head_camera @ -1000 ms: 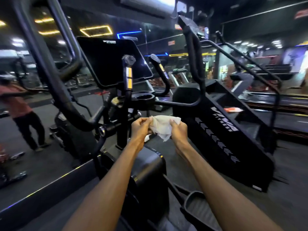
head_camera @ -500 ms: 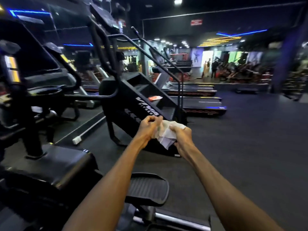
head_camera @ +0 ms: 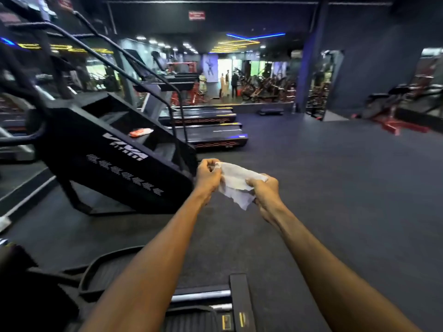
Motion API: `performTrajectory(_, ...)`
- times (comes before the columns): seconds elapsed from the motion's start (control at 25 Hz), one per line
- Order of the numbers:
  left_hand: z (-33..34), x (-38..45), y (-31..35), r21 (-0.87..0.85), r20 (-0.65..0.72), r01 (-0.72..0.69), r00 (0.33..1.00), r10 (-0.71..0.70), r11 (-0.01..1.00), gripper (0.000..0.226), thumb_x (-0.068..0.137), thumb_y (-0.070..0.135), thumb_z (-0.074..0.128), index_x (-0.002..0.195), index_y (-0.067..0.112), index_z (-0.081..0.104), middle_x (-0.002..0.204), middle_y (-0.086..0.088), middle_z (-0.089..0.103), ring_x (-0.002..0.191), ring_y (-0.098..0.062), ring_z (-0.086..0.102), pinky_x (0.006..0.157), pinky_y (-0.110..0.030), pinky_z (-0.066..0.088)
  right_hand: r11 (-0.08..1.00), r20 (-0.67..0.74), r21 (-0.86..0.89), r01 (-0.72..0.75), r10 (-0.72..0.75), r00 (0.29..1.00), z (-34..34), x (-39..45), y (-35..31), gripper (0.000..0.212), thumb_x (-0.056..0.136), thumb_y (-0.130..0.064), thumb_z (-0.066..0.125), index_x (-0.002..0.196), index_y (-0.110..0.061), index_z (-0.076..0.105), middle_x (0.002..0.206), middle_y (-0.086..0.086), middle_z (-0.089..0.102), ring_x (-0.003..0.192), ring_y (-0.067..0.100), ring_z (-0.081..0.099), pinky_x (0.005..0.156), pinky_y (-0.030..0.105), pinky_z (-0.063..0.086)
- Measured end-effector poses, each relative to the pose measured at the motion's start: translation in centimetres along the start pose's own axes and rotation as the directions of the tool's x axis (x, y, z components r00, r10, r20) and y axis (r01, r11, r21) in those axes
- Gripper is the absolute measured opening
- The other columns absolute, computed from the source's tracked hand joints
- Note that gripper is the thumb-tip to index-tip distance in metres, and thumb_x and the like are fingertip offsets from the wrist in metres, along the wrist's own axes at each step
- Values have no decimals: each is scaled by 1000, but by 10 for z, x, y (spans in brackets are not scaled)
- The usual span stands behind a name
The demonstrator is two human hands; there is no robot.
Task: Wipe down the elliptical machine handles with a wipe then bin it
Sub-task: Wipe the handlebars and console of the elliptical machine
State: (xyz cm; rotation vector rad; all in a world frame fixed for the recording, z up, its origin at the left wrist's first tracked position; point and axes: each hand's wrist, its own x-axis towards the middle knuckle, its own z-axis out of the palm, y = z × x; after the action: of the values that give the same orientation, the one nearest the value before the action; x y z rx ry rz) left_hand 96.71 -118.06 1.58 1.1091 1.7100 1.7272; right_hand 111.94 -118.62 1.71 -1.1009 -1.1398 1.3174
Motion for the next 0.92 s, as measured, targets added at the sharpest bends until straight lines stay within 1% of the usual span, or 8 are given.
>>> performTrajectory(0.12, 55, 2, 0, -22, 106, -16, 994, 18, 1000, 10, 94, 4, 56, 102, 10, 57, 90, -7, 60, 69, -9, 54, 54, -7, 44, 996, -44, 25, -86, 87, 995, -47, 24, -4, 9, 80, -4, 71, 77, -10, 65, 78, 8, 66, 68, 21, 61, 63, 31, 48)
performTrajectory(0.24, 93, 10, 2, -12, 236, -25, 971, 28, 1000, 15, 90, -2, 57, 98, 10, 60, 86, -6, 63, 68, -7, 57, 57, -9, 47, 994, -101, -99, -52, 42, 994, -76, 58, 1, 13, 81, -19, 77, 83, -8, 71, 86, 7, 70, 82, 23, 65, 74, 35, 51)
performTrajectory(0.4, 132, 27, 10, 12, 406, -22, 914, 15, 1000, 29, 80, -13, 50, 82, 12, 64, 78, -5, 64, 64, -12, 56, 61, -20, 47, 919, -62, -390, 56, -86, 994, -92, 91, 5, 63, 68, -57, 71, 115, -14, 69, 110, 1, 71, 103, 18, 65, 95, 39, 51)
performTrajectory(0.48, 146, 36, 11, 34, 461, -32, 887, 12, 999, 35, 77, -15, 48, 76, 16, 64, 76, -4, 64, 62, -11, 55, 62, -24, 45, 891, 33, -437, 126, -124, 992, -97, 110, 9, 47, 75, -55, 71, 98, -15, 74, 93, -1, 74, 87, 14, 66, 83, 39, 53)
performTrajectory(0.6, 163, 58, 9, 39, 445, -34, 895, 13, 999, 28, 80, -11, 53, 76, 14, 64, 77, -1, 64, 66, -8, 55, 66, -22, 46, 873, 133, -434, 222, -182, 974, -101, 142, 13, 30, 90, -35, 69, 73, -10, 71, 68, -2, 66, 67, 9, 55, 66, 35, 47)
performTrajectory(0.72, 183, 80, 5, 29, 370, -62, 928, 47, 998, 6, 84, 2, 69, 89, 5, 67, 83, -6, 68, 73, -12, 60, 73, -24, 50, 884, 176, -400, 241, -184, 967, -103, 186, 12, 28, 91, -30, 69, 76, -7, 71, 68, -2, 66, 65, 8, 55, 63, 30, 46)
performTrajectory(0.8, 199, 99, -3, 47, 269, -93, 960, 77, 995, 14, 84, 8, 73, 93, 0, 67, 81, -8, 67, 72, -14, 59, 70, -26, 51, 896, 218, -369, 246, -174, 960, -106, 221, 11, 28, 92, -27, 69, 76, -4, 70, 67, 0, 64, 63, 9, 54, 61, 27, 45)
performTrajectory(0.92, 219, 120, -10, 8, 131, -49, 990, 48, 999, 8, 87, 10, 71, 89, 4, 65, 76, -6, 63, 68, -14, 54, 63, -29, 48, 911, 273, -324, 256, -169, 947, -107, 264, 9, 23, 91, -22, 69, 76, -4, 68, 68, 0, 63, 62, 7, 53, 58, 21, 43)
